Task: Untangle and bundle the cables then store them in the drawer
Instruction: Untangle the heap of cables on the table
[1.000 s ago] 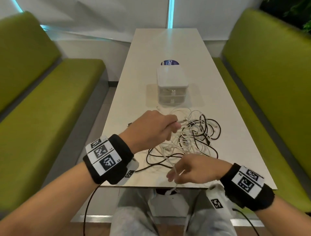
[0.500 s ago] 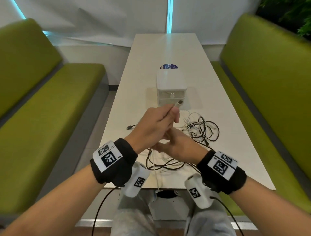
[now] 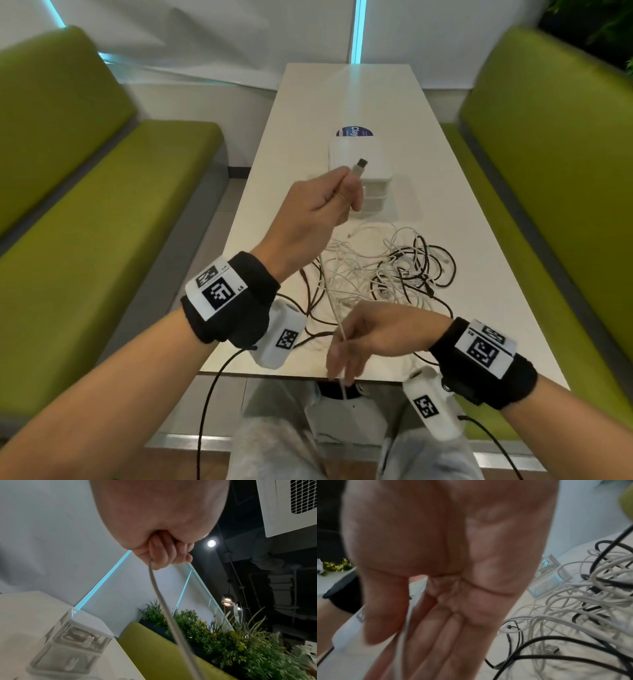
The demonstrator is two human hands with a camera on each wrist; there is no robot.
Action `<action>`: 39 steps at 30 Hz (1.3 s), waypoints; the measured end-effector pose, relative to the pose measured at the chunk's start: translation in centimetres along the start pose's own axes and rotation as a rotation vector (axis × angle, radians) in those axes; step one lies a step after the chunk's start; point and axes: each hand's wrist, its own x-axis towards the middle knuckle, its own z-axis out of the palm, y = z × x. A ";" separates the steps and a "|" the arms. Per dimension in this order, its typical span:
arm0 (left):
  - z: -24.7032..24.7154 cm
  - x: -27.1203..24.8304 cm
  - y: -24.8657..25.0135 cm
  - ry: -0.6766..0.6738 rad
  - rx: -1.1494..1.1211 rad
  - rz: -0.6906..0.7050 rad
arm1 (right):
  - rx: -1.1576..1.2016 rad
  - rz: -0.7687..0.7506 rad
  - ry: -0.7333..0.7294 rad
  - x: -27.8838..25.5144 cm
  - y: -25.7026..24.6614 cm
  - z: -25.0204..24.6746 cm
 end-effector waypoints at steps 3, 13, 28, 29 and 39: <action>0.8 -0.4 -0.2 -0.073 0.080 0.029 | -0.051 0.019 -0.104 -0.6 0.0 0.0; 1.6 -1.6 -1.7 -0.109 -0.077 -0.082 | -0.020 -0.106 0.322 0.4 0.5 -1.5; -2.9 -2.8 -8.7 0.119 -0.071 -0.368 | -0.123 0.169 0.453 9.5 0.0 -5.1; -3.0 -2.9 -9.1 0.125 -0.060 -0.386 | -0.222 0.223 0.526 10.7 -0.1 -5.0; -3.5 -3.6 -11.6 0.165 -0.047 -0.549 | -0.750 0.376 0.683 15.7 1.5 -3.5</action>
